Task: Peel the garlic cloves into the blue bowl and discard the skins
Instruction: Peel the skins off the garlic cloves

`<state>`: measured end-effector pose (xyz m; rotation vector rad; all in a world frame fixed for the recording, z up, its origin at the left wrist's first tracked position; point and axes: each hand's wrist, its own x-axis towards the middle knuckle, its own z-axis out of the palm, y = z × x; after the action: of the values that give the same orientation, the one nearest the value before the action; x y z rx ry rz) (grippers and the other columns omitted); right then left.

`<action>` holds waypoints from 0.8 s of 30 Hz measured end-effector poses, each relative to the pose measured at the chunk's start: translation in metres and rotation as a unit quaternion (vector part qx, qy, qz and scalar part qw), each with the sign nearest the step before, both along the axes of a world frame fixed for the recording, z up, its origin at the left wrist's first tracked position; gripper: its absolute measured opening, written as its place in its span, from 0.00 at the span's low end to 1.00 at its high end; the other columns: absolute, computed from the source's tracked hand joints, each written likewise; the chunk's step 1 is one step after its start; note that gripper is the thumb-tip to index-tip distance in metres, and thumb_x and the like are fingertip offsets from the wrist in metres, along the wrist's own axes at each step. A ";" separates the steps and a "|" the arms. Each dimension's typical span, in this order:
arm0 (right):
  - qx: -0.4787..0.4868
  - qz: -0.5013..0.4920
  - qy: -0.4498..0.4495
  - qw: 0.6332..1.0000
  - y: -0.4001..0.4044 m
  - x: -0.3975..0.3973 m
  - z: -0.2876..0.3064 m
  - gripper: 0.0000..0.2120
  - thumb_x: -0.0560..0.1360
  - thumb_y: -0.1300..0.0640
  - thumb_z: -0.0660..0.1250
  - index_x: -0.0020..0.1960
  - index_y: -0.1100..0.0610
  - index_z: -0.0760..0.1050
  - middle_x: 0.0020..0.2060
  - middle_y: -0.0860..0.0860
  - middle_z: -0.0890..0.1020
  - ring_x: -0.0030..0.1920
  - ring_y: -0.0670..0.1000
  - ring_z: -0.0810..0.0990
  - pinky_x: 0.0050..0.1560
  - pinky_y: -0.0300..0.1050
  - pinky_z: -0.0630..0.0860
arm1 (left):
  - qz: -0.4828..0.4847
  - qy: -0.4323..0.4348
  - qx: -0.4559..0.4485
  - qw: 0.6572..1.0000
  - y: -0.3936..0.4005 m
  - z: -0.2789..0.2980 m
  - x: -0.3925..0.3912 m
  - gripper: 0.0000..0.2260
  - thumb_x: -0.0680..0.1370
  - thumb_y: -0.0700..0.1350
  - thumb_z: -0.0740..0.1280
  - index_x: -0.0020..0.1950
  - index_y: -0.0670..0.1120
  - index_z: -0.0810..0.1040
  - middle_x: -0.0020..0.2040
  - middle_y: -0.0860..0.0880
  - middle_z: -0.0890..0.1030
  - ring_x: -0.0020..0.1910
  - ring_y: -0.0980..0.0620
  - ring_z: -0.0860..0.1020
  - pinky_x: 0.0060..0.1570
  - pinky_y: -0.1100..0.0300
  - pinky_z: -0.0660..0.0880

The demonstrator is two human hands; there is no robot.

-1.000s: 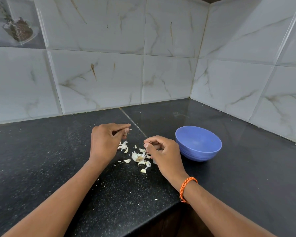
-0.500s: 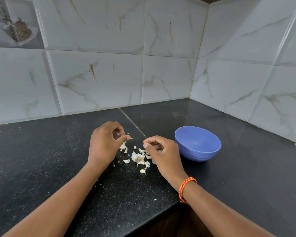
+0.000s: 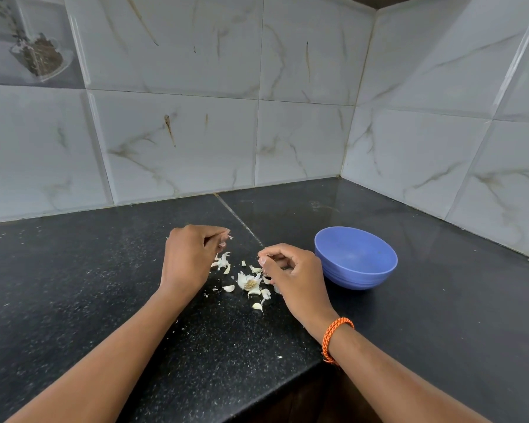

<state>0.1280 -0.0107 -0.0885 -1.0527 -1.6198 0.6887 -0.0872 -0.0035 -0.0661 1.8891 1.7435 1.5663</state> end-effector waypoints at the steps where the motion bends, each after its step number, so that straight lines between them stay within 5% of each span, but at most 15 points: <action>1: -0.001 0.000 0.000 1.000 0.000 0.000 0.000 0.05 0.80 0.59 0.73 0.51 0.52 0.88 0.42 0.44 0.88 0.43 0.48 0.87 0.46 0.53 0.87 | -0.003 0.006 0.002 1.000 0.002 -0.002 -0.001 0.09 0.83 0.38 0.72 0.56 0.48 0.90 0.41 0.56 0.88 0.39 0.60 0.86 0.49 0.53 0.86; 6: 0.002 0.000 0.000 1.000 0.000 0.000 0.000 0.05 0.80 0.59 0.73 0.51 0.53 0.88 0.42 0.44 0.88 0.43 0.47 0.87 0.46 0.51 0.86 | -0.039 0.064 0.005 0.997 0.008 -0.009 0.001 0.21 0.82 0.28 0.65 0.57 0.52 0.89 0.46 0.56 0.85 0.42 0.60 0.83 0.47 0.66 0.80; 10: 0.000 0.004 0.007 1.000 0.001 -0.001 0.000 0.05 0.80 0.59 0.73 0.51 0.53 0.88 0.42 0.45 0.88 0.42 0.47 0.87 0.44 0.48 0.86 | -0.055 0.079 0.004 0.995 0.008 -0.010 0.002 0.22 0.79 0.28 0.70 0.60 0.53 0.89 0.49 0.55 0.83 0.49 0.63 0.80 0.47 0.78 0.70; 19: 0.011 -0.002 0.003 1.000 0.001 0.000 -0.001 0.04 0.80 0.58 0.74 0.52 0.51 0.88 0.44 0.43 0.88 0.47 0.47 0.86 0.47 0.50 0.87 | -0.042 0.064 0.005 0.997 0.004 -0.005 0.002 0.07 0.74 0.45 0.82 0.48 0.55 0.88 0.39 0.56 0.82 0.40 0.58 0.79 0.40 0.62 0.75; 24: 0.016 -0.011 -0.006 1.000 0.002 0.000 -0.002 0.06 0.78 0.57 0.76 0.54 0.49 0.87 0.46 0.42 0.88 0.48 0.46 0.86 0.44 0.46 0.85 | -0.048 0.047 -0.019 0.998 0.002 -0.006 0.003 0.05 0.77 0.43 0.80 0.46 0.53 0.90 0.39 0.60 0.86 0.40 0.61 0.83 0.45 0.55 0.83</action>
<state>0.1281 -0.0084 -0.0909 -1.0517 -1.6212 0.6413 -0.0840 -0.0012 -0.0724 2.0258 1.6790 1.4233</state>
